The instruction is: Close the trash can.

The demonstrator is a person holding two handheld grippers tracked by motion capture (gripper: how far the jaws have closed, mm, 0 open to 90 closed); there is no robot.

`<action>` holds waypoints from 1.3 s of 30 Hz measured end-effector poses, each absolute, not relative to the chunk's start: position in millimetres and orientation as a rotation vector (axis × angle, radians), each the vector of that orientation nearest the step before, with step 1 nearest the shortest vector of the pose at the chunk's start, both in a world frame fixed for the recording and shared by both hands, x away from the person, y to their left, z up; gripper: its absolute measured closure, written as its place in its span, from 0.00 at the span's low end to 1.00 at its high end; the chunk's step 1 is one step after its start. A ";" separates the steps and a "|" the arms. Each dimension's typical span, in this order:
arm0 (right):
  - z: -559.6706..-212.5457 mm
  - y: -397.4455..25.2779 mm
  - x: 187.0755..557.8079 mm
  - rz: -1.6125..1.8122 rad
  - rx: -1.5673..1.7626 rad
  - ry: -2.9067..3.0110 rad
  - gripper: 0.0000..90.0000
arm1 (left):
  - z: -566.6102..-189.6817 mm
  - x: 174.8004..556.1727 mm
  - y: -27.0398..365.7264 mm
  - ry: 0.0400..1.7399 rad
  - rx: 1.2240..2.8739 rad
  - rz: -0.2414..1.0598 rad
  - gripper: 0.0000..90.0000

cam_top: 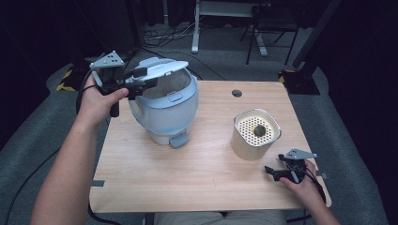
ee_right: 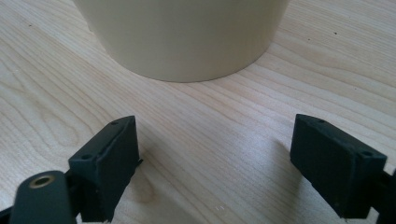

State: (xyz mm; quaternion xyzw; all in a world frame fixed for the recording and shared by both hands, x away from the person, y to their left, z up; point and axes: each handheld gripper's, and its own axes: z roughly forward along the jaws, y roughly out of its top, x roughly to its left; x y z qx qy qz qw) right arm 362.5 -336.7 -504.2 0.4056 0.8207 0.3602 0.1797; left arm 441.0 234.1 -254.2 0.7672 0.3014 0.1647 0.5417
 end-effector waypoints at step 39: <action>-504.3 -336.7 362.5 1.018 1.145 2.319 0.17 | -274.2 461.0 188.4 0.780 1.978 0.476 0.56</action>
